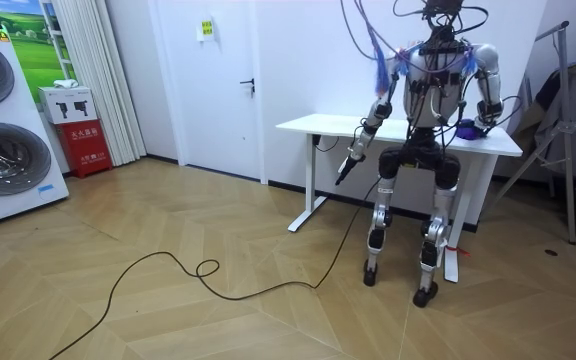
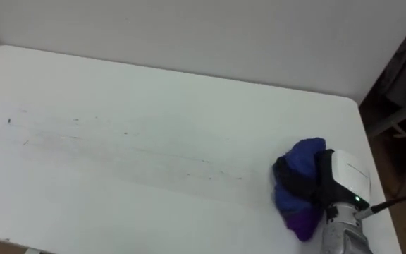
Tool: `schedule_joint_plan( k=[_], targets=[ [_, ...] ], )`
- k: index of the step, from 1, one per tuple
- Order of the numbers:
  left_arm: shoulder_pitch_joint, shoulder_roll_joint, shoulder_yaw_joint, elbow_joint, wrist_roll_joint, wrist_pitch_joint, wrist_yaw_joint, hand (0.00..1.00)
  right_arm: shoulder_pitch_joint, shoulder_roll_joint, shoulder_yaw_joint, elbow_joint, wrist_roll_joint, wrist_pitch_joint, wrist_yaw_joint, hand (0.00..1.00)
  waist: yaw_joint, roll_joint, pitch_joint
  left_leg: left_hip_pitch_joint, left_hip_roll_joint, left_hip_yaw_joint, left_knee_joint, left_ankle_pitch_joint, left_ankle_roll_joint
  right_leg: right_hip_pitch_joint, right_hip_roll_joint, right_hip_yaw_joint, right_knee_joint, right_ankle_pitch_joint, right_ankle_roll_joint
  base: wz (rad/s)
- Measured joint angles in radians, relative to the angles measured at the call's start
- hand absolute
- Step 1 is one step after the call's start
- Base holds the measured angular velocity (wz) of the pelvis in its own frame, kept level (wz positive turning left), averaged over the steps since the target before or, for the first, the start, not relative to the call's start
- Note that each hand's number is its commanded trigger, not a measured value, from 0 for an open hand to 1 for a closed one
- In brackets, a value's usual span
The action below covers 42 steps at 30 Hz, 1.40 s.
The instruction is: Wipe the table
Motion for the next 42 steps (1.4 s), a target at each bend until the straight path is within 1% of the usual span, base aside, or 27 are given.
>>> schedule_joint_plan(
  k=[2, 6, 9, 11, 16, 19, 21, 23, 25, 27, 30, 32, 33, 35, 37, 38, 39, 40, 42],
  targets=[
    [-0.002, 0.000, -0.002, 0.000, -0.002, -0.003, -0.004, 0.00, 0.022, 0.000, 0.000, -0.056, -0.001, 0.007, 0.031, 0.00, 0.000, 0.000, 0.0006, -0.002, 0.004, 0.006, -0.003, -0.001, -0.002, -0.008, 0.003, 0.003, 0.000, 0.000, 0.000, -0.09],
    [-0.011, 0.001, -0.002, -0.001, -0.041, -0.006, -0.017, 0.00, 0.022, -0.004, 0.002, -0.075, 0.011, 0.005, 0.055, 0.00, -0.004, 0.001, 0.0032, -0.004, 0.008, 0.014, -0.004, -0.004, -0.005, -0.015, 0.006, 0.003, 0.001, 0.000, -0.001, -0.06],
    [-0.011, 0.001, -0.002, -0.002, -0.069, -0.007, -0.018, 0.00, 0.018, -0.005, -0.010, -0.081, 0.020, 0.002, 0.072, 0.00, -0.016, -0.001, 0.0043, -0.008, 0.009, 0.015, -0.003, -0.008, -0.005, -0.018, 0.006, 0.003, 0.001, 0.000, -0.001, 0.00],
    [-0.009, 0.003, -0.001, -0.006, -0.089, -0.008, -0.019, 0.00, 0.019, -0.005, -0.013, -0.107, 0.046, 0.002, 0.088, 0.00, -0.026, -0.004, 0.0089, -0.009, 0.009, 0.021, -0.002, -0.008, -0.004, -0.021, 0.006, 0.007, 0.001, 0.000, -0.001, -0.06],
    [-0.012, 0.008, 0.001, -0.007, -0.117, -0.016, -0.019, 0.00, 0.019, -0.005, -0.013, -0.149, 0.058, 0.002, 0.122, 0.00, -0.044, -0.007, 0.0131, -0.011, 0.009, 0.033, -0.002, -0.010, -0.003, -0.031, 0.005, 0.025, 0.002, 0.000, -0.001, -0.08],
    [-0.024, 0.009, 0.001, -0.010, -0.117, -0.022, -0.019, 0.00, 0.019, -0.006, -0.020, -0.179, 0.060, 0.001, 0.144, 0.00, -0.057, -0.006, 0.0137, -0.011, 0.009, 0.035, -0.003, -0.010, -0.003, -0.034, 0.005, 0.028, 0.002, 0.000, -0.001, -0.04],
    [-0.025, 0.009, 0.002, -0.011, -0.117, -0.023, -0.019, 0.00, 0.019, -0.006, -0.037, -0.201, 0.070, 0.001, 0.164, 0.00, -0.059, -0.005, 0.0142, -0.011, 0.009, 0.038, -0.004, -0.010, -0.002, -0.036, 0.006, 0.032, 0.002, 0.000, -0.001, -0.05],
    [-0.027, 0.009, 0.015, -0.016, -0.116, -0.029, -0.019, 0.00, 0.018, -0.006, -0.078, -0.227, 0.088, -0.001, 0.183, 0.00, -0.061, -0.005, 0.0124, -0.009, 0.009, 0.048, -0.004, -0.010, -0.002, -0.045, 0.006, 0.046, 0.006, 0.000, -0.001, -0.14],
    [-0.026, 0.009, 0.031, -0.021, -0.117, -0.030, -0.018, 0.00, 0.015, -0.011, -0.110, -0.233, 0.112, -0.008, 0.181, 0.00, -0.062, -0.008, 0.0146, -0.009, 0.010, 0.057, -0.004, -0.010, -0.002, -0.048, 0.005, 0.055, 0.010, 0.001, -0.001, -0.12],
    [-0.019, 0.010, 0.055, -0.021, -0.116, -0.036, -0.019, 0.00, 0.015, -0.010, -0.151, -0.259, 0.135, -0.008, 0.183, 0.00, -0.079, -0.010, 0.0174, -0.010, 0.009, 0.059, -0.006, -0.010, -0.001, -0.049, 0.004, 0.056, 0.017, 0.001, -0.001, -0.02],
    [-0.018, 0.010, 0.088, -0.013, -0.113, -0.042, -0.019, 0.00, 0.015, -0.014, -0.208, -0.288, 0.186, -0.019, 0.183, 0.00, -0.084, -0.016, 0.0158, -0.011, 0.010, 0.063, -0.013, -0.010, -0.001, -0.064, 0.004, 0.057, 0.017, 0.000, -0.001, -0.05],
    [-0.014, 0.007, 0.108, -0.013, -0.108, -0.042, -0.020, 0.00, 0.014, -0.027, -0.267, -0.290, 0.238, -0.020, 0.182, 0.00, -0.088, -0.022, 0.0121, -0.011, 0.010, 0.071, -0.013, -0.010, -0.001, -0.063, 0.004, 0.063, 0.018, 0.000, -0.001, -0.05],
    [-0.013, 0.007, 0.113, -0.013, -0.110, -0.042, -0.021, 0.00, 0.014, -0.028, -0.285, -0.290, 0.246, -0.021, 0.182, 0.00, -0.091, -0.023, 0.0126, -0.011, 0.010, 0.071, -0.013, -0.010, -0.001, -0.060, 0.004, 0.064, 0.018, 0.000, -0.001, 0.00],
    [-0.004, 0.004, 0.143, -0.013, -0.116, -0.042, -0.025, 0.00, 0.015, -0.033, -0.347, -0.287, 0.285, -0.020, 0.179, 0.00, -0.107, -0.027, 0.0129, -0.009, 0.010, 0.077, -0.013, -0.010, -0.001, -0.062, 0.004, 0.079, 0.018, 0.000, -0.001, -0.05],
    [0.000, -0.001, 0.164, -0.010, -0.114, -0.042, -0.024, 0.00, 0.018, -0.034, -0.387, -0.286, 0.299, -0.020, 0.174, 0.00, -0.118, -0.026, 0.0134, -0.008, 0.010, 0.084, -0.011, -0.010, -0.001, -0.068, 0.003, 0.081, 0.018, 0.000, -0.001, -0.14],
    [-0.002, 0.000, 0.173, -0.004, -0.108, -0.042, -0.024, 0.00, 0.018, -0.037, -0.410, -0.278, 0.310, -0.020, 0.169, 0.00, -0.133, -0.028, 0.0143, -0.009, 0.010, 0.085, -0.011, -0.010, -0.001, -0.072, 0.003, 0.081, 0.018, 0.000, -0.001, -0.06],
    [-0.001, 0.001, 0.177, -0.002, -0.107, -0.042, -0.024, 0.00, 0.017, -0.044, -0.416, -0.265, 0.315, -0.021, 0.168, 0.00, -0.141, -0.030, 0.0140, -0.009, 0.010, 0.085, -0.011, -0.010, -0.001, -0.073, 0.003, 0.082, 0.018, 0.000, -0.001, 0.00],
    [0.000, 0.001, 0.182, 0.000, -0.107, -0.042, -0.024, 0.00, 0.017, -0.059, -0.432, -0.229, 0.324, -0.021, 0.166, 0.00, -0.155, -0.032, 0.0130, -0.009, 0.010, 0.084, -0.011, -0.010, -0.001, -0.071, 0.003, 0.081, 0.018, 0.000, -0.001, 0.00],
    [0.002, 0.002, 0.194, 0.005, -0.106, -0.042, -0.025, 0.00, 0.017, -0.071, -0.477, -0.136, 0.359, -0.014, 0.147, 0.00, -0.168, -0.041, 0.0128, -0.008, 0.010, 0.086, -0.011, -0.011, 0.000, -0.070, 0.004, 0.086, 0.020, 0.000, -0.001, -0.04]
  ],
)
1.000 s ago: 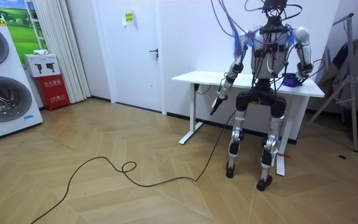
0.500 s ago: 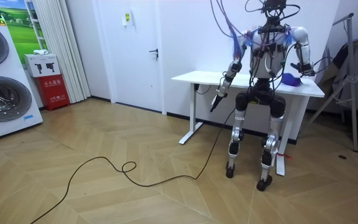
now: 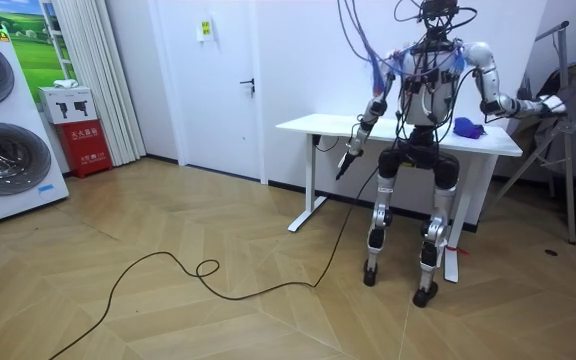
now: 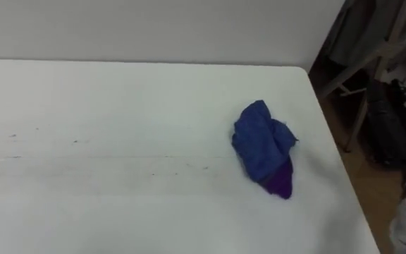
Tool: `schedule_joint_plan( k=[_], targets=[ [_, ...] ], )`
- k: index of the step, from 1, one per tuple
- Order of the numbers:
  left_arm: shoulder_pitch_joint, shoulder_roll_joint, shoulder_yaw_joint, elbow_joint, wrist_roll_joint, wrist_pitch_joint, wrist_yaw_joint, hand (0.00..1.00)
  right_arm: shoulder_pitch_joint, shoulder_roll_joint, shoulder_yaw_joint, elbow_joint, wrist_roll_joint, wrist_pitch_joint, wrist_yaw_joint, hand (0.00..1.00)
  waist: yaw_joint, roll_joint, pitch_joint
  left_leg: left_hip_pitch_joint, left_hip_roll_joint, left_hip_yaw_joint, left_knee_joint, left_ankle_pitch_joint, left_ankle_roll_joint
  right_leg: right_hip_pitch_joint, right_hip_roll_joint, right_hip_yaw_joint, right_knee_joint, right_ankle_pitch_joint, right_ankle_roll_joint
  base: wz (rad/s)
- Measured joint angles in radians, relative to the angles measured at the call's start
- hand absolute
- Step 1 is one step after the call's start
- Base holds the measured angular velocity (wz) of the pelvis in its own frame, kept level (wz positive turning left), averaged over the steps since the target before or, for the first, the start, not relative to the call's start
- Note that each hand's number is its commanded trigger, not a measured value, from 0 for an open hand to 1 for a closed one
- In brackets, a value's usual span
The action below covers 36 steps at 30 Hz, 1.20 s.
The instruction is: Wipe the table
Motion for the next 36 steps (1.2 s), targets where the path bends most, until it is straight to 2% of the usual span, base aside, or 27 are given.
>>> schedule_joint_plan(
  k=[4, 5, 9, 12, 13, 14, 15, 18, 21, 24, 26, 29, 32, 36],
  targets=[
    [0.005, 0.000, 0.045, 0.001, 0.000, 0.009, 0.001, 0.00, 0.002, -0.003, -0.095, 0.150, 0.021, 0.021, -0.025, 0.00, -0.018, -0.011, -0.0059, 0.000, 0.001, 0.002, -0.002, -0.003, 0.002, -0.006, 0.001, 0.006, 0.005, 0.000, 0.000, -0.05],
    [0.015, 0.005, 0.046, 0.000, 0.000, 0.015, 0.005, 0.00, 0.003, -0.003, -0.117, 0.187, 0.040, 0.030, -0.038, 0.00, -0.026, -0.021, -0.0027, 0.002, 0.001, 0.002, 0.000, -0.005, 0.002, -0.002, 0.000, 0.005, 0.007, 0.000, 0.000, 0.00],
    [0.020, 0.024, 0.050, 0.000, 0.001, 0.016, 0.007, 0.00, 0.007, -0.016, -0.138, 0.367, 0.122, 0.030, -0.074, 0.00, -0.044, -0.028, -0.0036, 0.006, 0.002, 0.004, 0.007, -0.007, 0.003, 0.004, 0.000, 0.006, 0.016, 0.000, 0.000, 0.00],
    [0.017, 0.023, 0.062, -0.001, 0.000, 0.016, 0.008, 0.00, 0.018, -0.016, -0.141, 0.518, 0.183, 0.034, -0.074, 0.00, -0.050, -0.024, -0.0042, 0.004, 0.004, 0.008, 0.012, -0.010, 0.003, -0.001, -0.001, 0.005, 0.016, 0.000, 0.000, -0.03],
    [0.014, 0.023, 0.062, 0.001, 0.000, 0.016, 0.010, 0.00, 0.029, -0.017, -0.140, 0.595, 0.201, 0.036, -0.073, 0.00, -0.049, -0.028, -0.0067, 0.005, 0.005, 0.008, 0.014, -0.014, 0.003, -0.001, 0.000, 0.004, 0.016, 0.000, 0.000, 0.00],
    [0.014, 0.023, 0.061, 0.005, 0.000, 0.016, 0.011, 0.00, 0.038, -0.016, -0.135, 0.669, 0.210, 0.051, -0.071, 0.00, -0.046, -0.028, -0.0078, 0.006, 0.006, 0.008, 0.012, -0.015, 0.002, 0.001, 0.001, 0.004, 0.016, 0.000, 0.000, 0.00],
    [0.014, 0.022, 0.061, 0.017, 0.000, 0.018, 0.011, 0.00, 0.050, -0.015, -0.120, 0.720, 0.213, 0.071, -0.065, 0.00, -0.044, -0.026, -0.0078, 0.005, 0.006, 0.009, 0.010, -0.016, 0.002, 0.001, 0.001, 0.006, 0.015, 0.000, 0.000, 0.00],
    [0.015, 0.020, 0.060, 0.024, 0.001, 0.042, 0.011, 0.00, 0.083, -0.013, -0.097, 0.860, 0.235, 0.091, -0.037, 0.00, -0.044, -0.017, -0.0121, 0.006, 0.006, 0.008, 0.013, -0.016, 0.002, 0.005, 0.001, 0.005, 0.013, 0.000, 0.000, 0.00],
    [0.015, 0.019, 0.044, 0.036, 0.000, 0.045, 0.011, 0.00, 0.115, -0.004, -0.068, 0.935, 0.241, 0.114, -0.014, 0.00, -0.041, -0.007, -0.0155, 0.013, 0.006, 0.005, 0.013, -0.017, 0.002, 0.007, 0.001, -0.001, 0.014, 0.000, 0.000, 0.00],
    [-0.007, 0.019, 0.017, 0.074, -0.001, 0.056, 0.011, 0.00, 0.140, 0.038, -0.025, 0.986, 0.235, 0.141, 0.008, 0.00, -0.047, 0.004, -0.0140, 0.015, 0.006, -0.005, 0.013, -0.020, 0.002, 0.016, 0.001, -0.009, 0.013, 0.000, 0.000, 0.05],
    [-0.013, 0.016, -0.039, 0.082, -0.002, 0.067, 0.009, 0.00, 0.138, 0.080, 0.029, 1.012, 0.241, 0.175, 0.046, 0.00, -0.043, 0.010, -0.0128, 0.021, 0.006, -0.005, 0.012, -0.021, 0.001, 0.021, 0.002, -0.006, 0.012, 0.000, 0.000, 0.00],
    [-0.012, 0.012, -0.077, 0.083, 0.001, 0.076, 0.010, 0.00, 0.132, 0.117, 0.098, 1.014, 0.229, 0.187, 0.089, 0.00, -0.041, 0.017, -0.0123, 0.026, 0.006, -0.005, 0.017, -0.022, 0.002, 0.028, 0.002, -0.004, 0.010, 0.000, 0.000, -0.01],
    [-0.033, 0.009, -0.104, 0.098, 0.001, 0.077, 0.017, 0.00, 0.115, 0.124, 0.179, 1.003, 0.225, 0.191, 0.116, 0.00, -0.020, 0.032, -0.0117, 0.025, 0.005, -0.005, 0.020, -0.024, 0.002, 0.030, 0.002, -0.003, 0.008, 0.000, -0.001, 0.00],
    [-0.059, -0.005, -0.135, 0.123, 0.002, 0.077, 0.021, 0.00, 0.076, 0.125, 0.236, 1.002, 0.220, 0.192, 0.134, 0.00, 0.007, 0.050, -0.0084, 0.025, 0.005, -0.009, 0.020, -0.024, 0.002, 0.034, 0.002, -0.008, 0.004, 0.000, 0.000, 0.03]
  ],
)
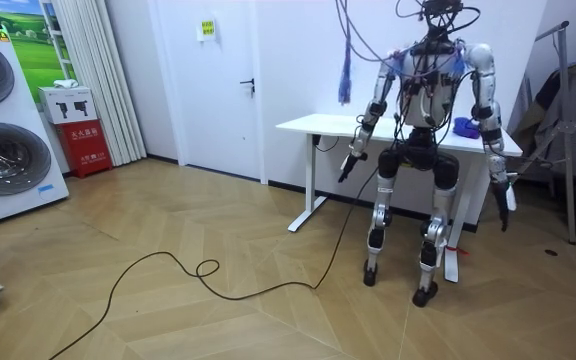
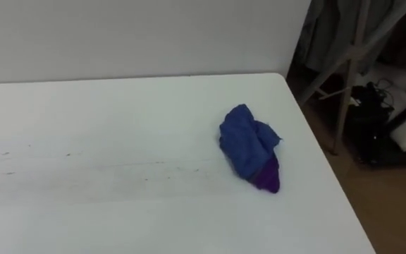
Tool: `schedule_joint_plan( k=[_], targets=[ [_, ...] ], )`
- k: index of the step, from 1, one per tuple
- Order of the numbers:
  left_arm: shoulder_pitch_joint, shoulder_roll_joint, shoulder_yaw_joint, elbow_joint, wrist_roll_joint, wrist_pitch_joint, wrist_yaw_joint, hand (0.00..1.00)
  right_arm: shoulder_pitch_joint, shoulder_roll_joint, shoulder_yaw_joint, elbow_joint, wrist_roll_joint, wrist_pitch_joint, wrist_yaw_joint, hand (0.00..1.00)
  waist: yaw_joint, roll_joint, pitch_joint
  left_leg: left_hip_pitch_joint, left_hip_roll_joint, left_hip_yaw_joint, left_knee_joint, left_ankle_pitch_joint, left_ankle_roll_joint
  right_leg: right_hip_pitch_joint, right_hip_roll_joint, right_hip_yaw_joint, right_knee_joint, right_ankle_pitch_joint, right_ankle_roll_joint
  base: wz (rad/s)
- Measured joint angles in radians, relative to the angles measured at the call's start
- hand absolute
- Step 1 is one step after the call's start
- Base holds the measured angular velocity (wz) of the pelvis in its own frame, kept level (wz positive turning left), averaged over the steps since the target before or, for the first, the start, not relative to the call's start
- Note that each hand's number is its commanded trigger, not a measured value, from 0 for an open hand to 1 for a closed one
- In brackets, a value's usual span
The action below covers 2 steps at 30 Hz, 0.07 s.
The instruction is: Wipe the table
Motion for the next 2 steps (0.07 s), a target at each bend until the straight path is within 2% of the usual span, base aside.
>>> schedule_joint_plan(
  k=[2],
  targets=[
    [0.007, -0.009, -0.021, 0.002, 0.012, 0.000, 0.000, 0.00, -0.032, 0.007, 0.006, -0.021, -0.037, -0.002, -0.001, 0.00, 0.006, 0.008, 0.0042, -0.003, 0.000, -0.002, 0.000, 0.000, 0.000, 0.002, 0.001, -0.004, -0.008, 0.000, 0.000, 0.04]
  ],
)
